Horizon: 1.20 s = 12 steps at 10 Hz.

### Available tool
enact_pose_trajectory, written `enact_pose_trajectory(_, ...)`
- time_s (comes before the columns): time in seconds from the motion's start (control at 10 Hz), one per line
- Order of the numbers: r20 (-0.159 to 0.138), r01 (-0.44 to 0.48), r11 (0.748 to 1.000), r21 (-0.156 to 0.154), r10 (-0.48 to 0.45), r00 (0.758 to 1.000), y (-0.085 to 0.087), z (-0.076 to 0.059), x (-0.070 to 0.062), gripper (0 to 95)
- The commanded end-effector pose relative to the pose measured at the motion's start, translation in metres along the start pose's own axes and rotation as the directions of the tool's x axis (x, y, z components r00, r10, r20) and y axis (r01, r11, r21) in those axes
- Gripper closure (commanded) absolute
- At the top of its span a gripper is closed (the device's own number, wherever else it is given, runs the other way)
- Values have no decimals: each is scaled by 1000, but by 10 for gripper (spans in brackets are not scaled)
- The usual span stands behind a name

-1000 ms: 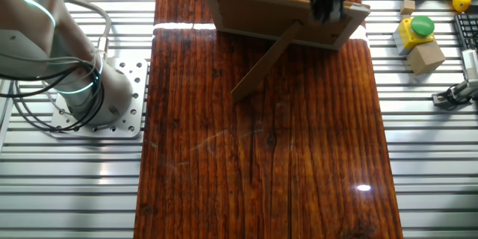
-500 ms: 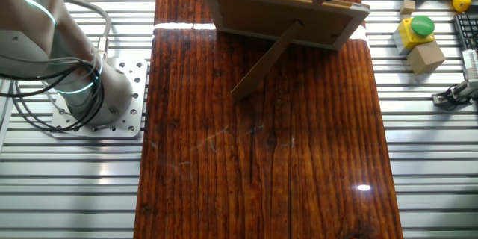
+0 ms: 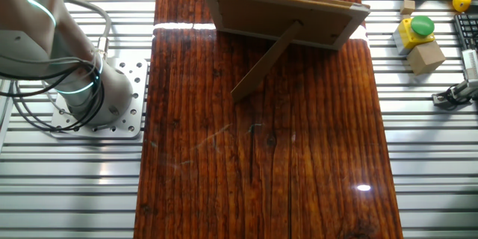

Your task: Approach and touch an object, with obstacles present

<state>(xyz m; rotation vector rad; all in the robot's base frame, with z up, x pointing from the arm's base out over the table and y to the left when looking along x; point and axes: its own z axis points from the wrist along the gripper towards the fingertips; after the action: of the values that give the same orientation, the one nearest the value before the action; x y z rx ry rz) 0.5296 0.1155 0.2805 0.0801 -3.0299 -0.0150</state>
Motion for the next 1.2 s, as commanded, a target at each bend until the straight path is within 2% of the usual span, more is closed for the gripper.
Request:
enact_pose_trajectory(0.1,6,-17,1000,-2,17,1000,5,-1,-2,950)
enact_pose_trajectory(0.4,-1,-38,999,5,38,999,22,-2,-10,950)
enact_pose_trajectory(1.2,6,-34,999,-8,34,999,21,-1,-10,950)
